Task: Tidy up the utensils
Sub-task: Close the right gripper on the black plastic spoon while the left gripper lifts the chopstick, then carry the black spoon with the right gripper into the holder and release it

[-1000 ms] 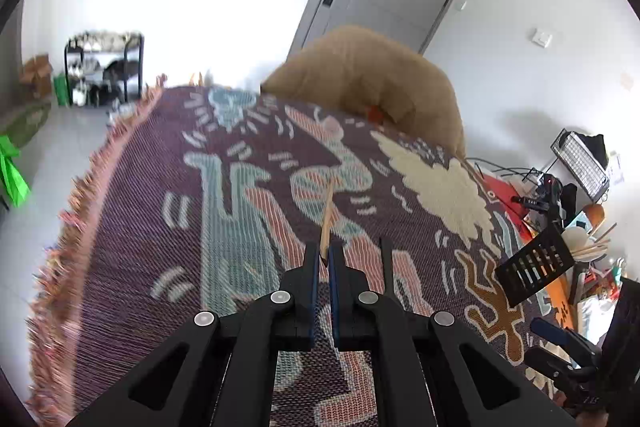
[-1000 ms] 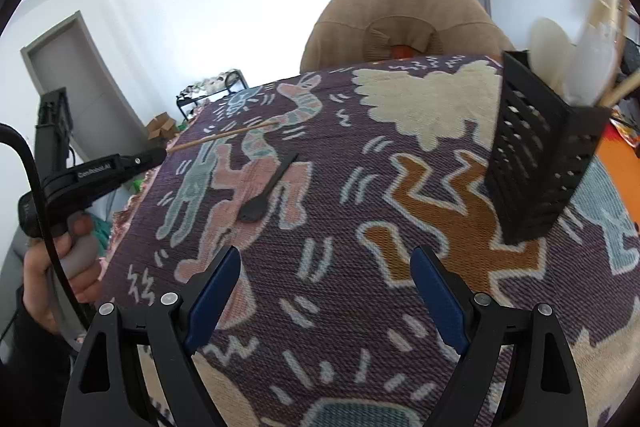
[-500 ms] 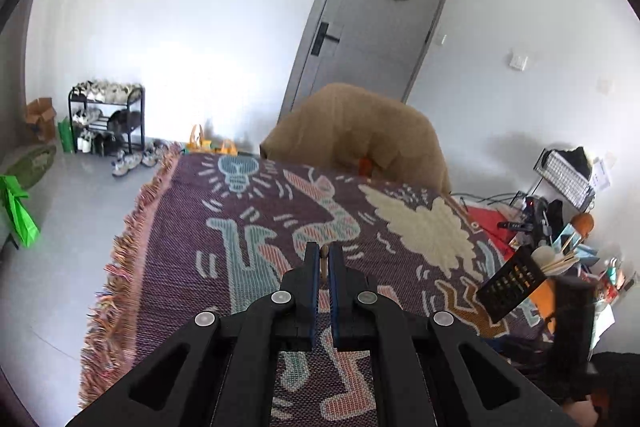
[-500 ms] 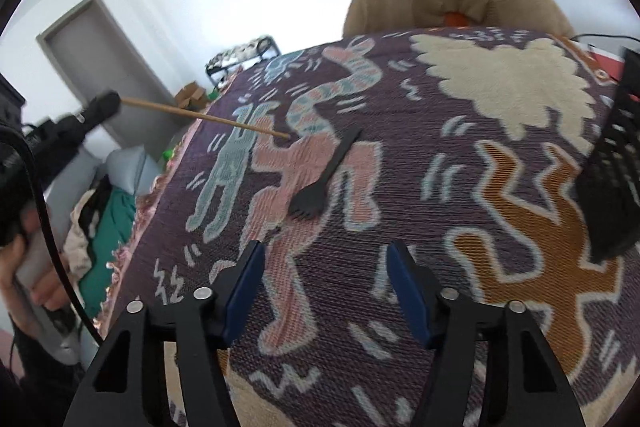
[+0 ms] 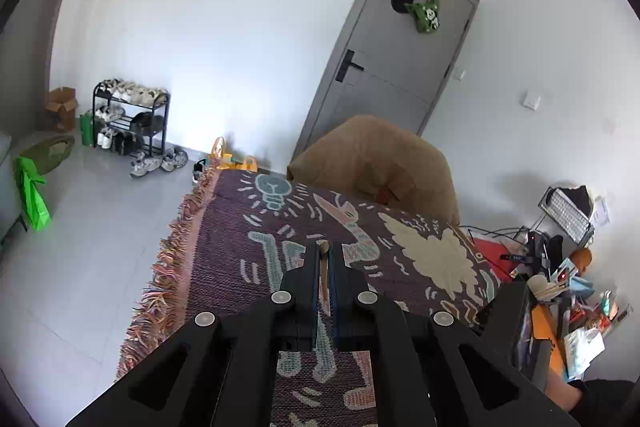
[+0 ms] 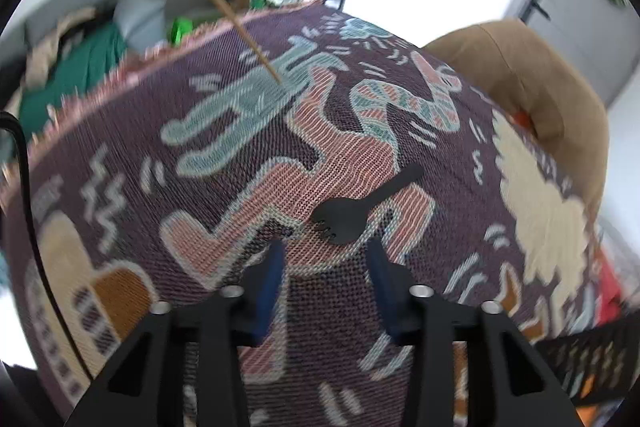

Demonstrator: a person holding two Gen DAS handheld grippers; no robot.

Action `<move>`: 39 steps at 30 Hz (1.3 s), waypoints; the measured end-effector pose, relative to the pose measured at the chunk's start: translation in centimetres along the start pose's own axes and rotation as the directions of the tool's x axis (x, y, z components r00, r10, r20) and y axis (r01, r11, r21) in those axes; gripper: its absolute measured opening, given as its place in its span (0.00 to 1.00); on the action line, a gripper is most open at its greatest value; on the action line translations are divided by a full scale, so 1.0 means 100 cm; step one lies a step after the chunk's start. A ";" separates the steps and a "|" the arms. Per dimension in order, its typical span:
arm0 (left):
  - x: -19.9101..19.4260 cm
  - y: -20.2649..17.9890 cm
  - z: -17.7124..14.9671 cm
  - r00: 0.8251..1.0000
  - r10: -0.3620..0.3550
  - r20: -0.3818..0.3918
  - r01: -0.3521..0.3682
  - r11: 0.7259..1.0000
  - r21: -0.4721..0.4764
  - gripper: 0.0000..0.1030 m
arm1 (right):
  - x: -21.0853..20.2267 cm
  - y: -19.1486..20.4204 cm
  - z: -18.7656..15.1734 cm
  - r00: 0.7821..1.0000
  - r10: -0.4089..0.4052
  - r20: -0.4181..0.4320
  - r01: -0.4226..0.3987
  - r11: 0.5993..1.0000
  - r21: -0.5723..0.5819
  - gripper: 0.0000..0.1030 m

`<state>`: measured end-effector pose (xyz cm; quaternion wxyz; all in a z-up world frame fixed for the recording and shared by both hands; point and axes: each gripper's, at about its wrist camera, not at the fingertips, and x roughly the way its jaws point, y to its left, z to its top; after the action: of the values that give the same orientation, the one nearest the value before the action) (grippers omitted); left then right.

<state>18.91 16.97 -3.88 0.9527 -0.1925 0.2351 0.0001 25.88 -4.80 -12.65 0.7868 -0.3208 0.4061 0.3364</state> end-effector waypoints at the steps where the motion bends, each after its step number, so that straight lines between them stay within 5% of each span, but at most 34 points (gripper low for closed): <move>1: -0.002 0.003 0.000 1.000 0.002 0.003 -0.002 1.000 -0.006 0.04 | 0.003 0.001 0.002 1.000 -0.020 -0.007 0.019 0.999 -0.028 0.33; 13: -0.018 0.027 0.000 0.999 0.033 0.031 -0.031 0.998 -0.050 0.04 | 0.026 0.022 0.011 0.989 -0.149 -0.020 0.137 0.948 -0.288 0.33; 15: -0.019 0.029 0.000 0.999 0.034 0.033 -0.032 0.998 -0.055 0.04 | 0.029 0.024 0.011 0.988 -0.151 -0.018 0.139 0.942 -0.306 0.24; 16: -0.020 0.030 0.001 0.999 0.035 0.035 -0.033 0.998 -0.058 0.04 | 0.033 0.024 0.011 0.987 -0.153 -0.041 0.133 0.942 -0.308 0.05; 18: -0.022 0.030 0.001 0.999 0.035 0.038 -0.032 0.998 -0.061 0.04 | 0.033 0.025 0.010 0.985 -0.170 -0.025 0.154 0.937 -0.312 0.05; 28: -0.026 0.016 0.004 0.999 0.007 0.048 -0.006 0.999 -0.037 0.04 | -0.033 -0.026 0.013 0.999 0.028 0.042 -0.029 1.000 0.014 0.02; 31: -0.025 0.009 0.004 0.999 -0.013 0.046 0.014 0.999 -0.029 0.04 | -0.055 -0.049 0.010 0.989 0.131 0.072 -0.139 0.981 0.136 0.02; 39: -0.015 -0.019 0.009 0.996 -0.081 0.024 0.081 0.997 0.014 0.04 | -0.109 -0.095 -0.008 0.962 0.230 0.149 -0.266 0.909 0.321 0.02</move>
<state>18.19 15.69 -1.77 0.9560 -0.1954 0.2155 -0.0376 28.23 -13.76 -1.54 0.8016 -0.1082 0.4522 0.3758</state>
